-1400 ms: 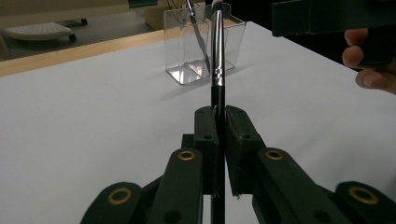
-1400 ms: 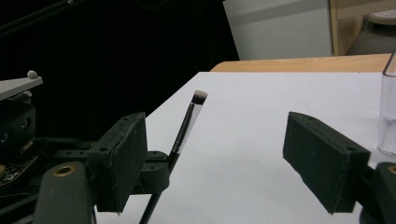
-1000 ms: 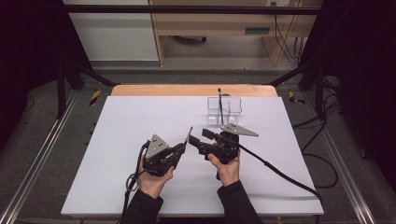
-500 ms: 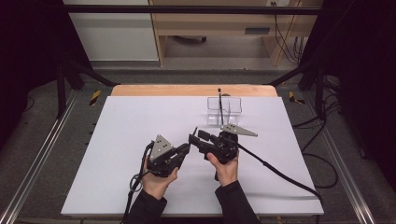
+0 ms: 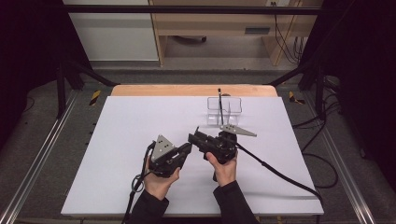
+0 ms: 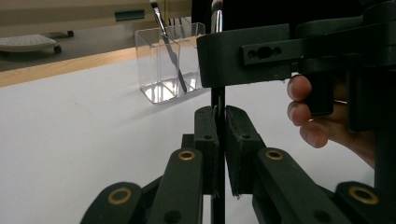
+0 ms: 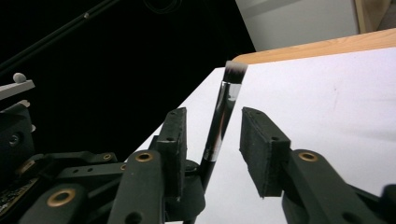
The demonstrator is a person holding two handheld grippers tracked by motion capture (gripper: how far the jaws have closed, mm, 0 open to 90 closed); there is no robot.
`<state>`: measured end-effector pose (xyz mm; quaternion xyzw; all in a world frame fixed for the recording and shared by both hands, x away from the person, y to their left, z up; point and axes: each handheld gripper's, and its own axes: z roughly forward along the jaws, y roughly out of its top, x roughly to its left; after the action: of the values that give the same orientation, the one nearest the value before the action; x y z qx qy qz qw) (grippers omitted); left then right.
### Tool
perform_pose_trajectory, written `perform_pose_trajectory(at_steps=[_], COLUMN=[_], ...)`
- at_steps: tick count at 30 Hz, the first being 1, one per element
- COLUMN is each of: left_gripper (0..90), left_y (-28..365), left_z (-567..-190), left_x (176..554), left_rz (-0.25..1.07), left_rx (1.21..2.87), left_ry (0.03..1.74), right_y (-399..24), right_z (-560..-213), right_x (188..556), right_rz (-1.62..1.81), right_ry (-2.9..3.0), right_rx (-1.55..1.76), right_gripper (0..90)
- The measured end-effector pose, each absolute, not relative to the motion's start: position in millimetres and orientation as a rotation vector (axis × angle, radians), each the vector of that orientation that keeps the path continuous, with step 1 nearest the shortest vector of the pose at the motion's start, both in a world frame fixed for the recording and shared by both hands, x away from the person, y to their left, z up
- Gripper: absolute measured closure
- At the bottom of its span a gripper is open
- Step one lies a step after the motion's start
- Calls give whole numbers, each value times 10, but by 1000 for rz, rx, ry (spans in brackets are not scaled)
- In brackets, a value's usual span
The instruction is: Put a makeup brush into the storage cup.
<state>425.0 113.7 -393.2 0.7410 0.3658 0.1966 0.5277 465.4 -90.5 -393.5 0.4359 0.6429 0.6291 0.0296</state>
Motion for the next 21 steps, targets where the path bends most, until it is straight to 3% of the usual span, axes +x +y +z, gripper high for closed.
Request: perform_pose_trajectory(at_steps=[21], left_gripper=[833], left_y=[1145], left_z=[-3911], left_x=[4238], left_rz=[483], left_rx=[1755], left_ry=[874], right_y=[-893], right_z=[-3950], right_x=[4666], right_rz=[2002], right_ry=[1987], right_rx=[1376], right_gripper=[804])
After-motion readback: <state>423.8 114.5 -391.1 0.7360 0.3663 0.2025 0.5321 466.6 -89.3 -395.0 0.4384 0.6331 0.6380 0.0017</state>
